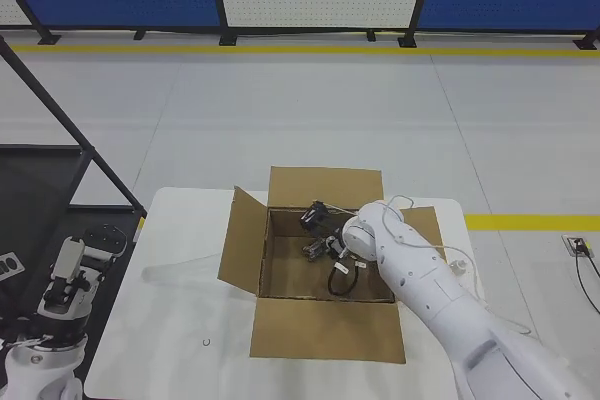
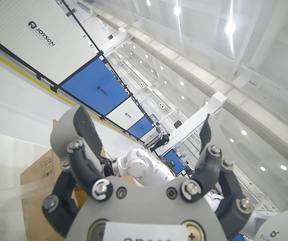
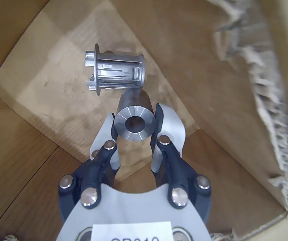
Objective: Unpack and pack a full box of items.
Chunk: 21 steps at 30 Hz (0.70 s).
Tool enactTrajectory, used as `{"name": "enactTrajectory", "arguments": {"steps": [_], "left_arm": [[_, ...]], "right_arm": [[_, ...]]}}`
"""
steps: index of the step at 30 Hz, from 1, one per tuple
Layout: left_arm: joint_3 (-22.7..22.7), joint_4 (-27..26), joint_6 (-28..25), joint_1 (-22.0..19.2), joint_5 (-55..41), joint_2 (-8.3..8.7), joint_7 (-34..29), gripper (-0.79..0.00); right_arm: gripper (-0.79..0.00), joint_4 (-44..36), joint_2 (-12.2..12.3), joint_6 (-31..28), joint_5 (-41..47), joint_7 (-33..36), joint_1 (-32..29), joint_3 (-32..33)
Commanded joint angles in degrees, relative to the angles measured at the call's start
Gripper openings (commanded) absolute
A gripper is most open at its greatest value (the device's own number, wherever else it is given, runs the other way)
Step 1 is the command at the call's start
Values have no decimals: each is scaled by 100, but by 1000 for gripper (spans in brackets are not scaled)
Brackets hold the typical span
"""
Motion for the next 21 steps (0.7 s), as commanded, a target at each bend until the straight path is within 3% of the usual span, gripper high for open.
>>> {"name": "enactTrajectory", "arguments": {"steps": [1, 11, 21], "left_arm": [[12, 12, -2, -14, 9, 2, 9, 0], [68, 72, 2, -69, 22, 13, 43, 0], [254, 104, 49, -174, 92, 26, -42, 0]], "right_arm": [[-785, -512, 149, 162, -102, 216, -165, 156], [-785, -3540, 975, 403, -848, 1063, -1562, 1451], [-785, -5594, 1378, 422, -986, 745, -2974, 2725]]}}
